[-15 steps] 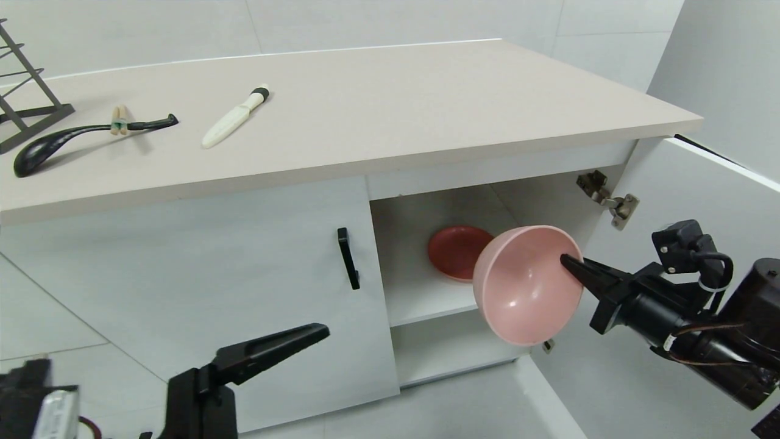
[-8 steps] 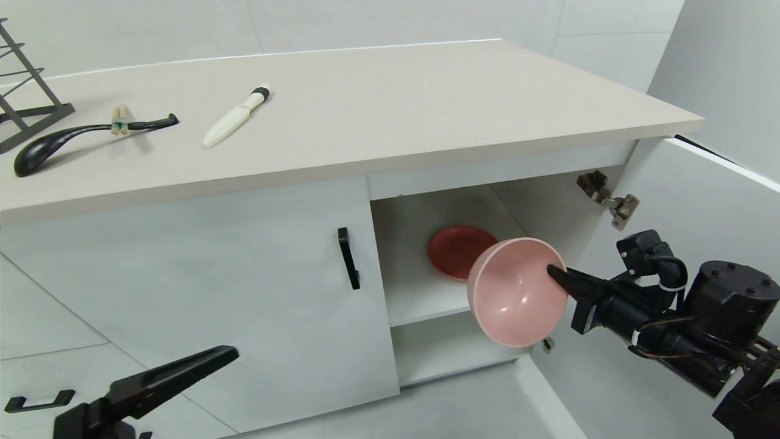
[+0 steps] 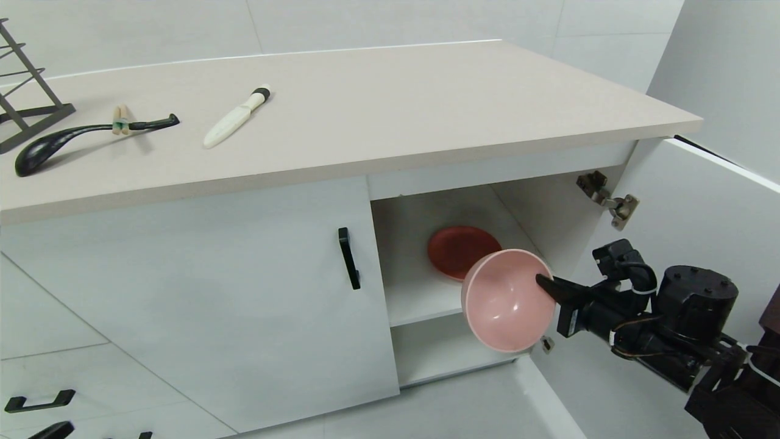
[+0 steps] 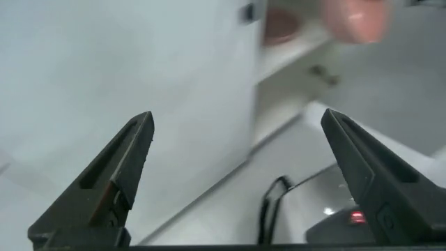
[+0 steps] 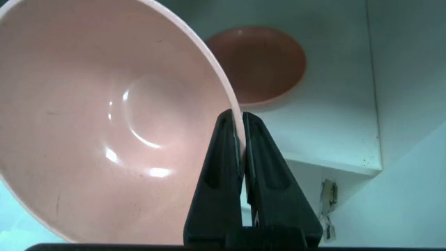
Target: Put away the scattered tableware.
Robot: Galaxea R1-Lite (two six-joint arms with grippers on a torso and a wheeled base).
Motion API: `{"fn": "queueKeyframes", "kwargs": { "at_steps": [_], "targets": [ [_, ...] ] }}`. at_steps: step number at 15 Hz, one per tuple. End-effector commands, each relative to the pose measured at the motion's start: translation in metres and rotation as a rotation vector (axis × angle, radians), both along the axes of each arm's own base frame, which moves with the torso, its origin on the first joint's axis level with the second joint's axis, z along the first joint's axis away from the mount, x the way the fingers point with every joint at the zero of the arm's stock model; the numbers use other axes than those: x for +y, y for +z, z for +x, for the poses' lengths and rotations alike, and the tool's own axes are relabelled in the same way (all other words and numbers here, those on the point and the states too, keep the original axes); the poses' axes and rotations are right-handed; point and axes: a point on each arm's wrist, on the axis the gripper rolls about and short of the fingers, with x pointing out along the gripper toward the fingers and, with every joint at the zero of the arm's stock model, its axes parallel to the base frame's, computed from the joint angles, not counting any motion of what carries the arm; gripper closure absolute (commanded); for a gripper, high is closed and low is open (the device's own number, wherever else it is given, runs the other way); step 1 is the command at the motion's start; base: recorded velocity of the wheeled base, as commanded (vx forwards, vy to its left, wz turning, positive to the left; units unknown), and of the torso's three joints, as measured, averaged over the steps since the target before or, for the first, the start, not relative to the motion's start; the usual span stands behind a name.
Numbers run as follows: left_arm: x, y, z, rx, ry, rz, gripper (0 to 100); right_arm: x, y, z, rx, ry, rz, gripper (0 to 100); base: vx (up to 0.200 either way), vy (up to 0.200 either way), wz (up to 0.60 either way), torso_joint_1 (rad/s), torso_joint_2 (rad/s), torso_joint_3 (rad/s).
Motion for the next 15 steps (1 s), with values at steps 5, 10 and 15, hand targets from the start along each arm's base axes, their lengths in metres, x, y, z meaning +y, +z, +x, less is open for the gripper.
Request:
{"fn": "queueKeyframes", "kwargs": {
  "at_steps": [5,10,15],
  "targets": [
    [0.008,-0.026,-0.024,-0.077,0.320,-0.070,0,0.011,-0.004,0.032,-0.048,-0.006,0.015,100,0.000,0.000,0.00,0.000,0.00,0.000],
    [0.007,-0.032,-0.025,-0.025,0.414,-0.056,0,0.019,-0.004,0.078,-0.088,-0.023,0.031,100,0.000,0.000,0.00,0.000,0.00,0.000],
    [0.007,-0.033,-0.033,-0.139,0.541,0.033,0,0.025,0.001,0.111,-0.025,-0.031,0.097,100,0.000,0.000,0.00,0.000,0.00,0.000]
  ]
}}
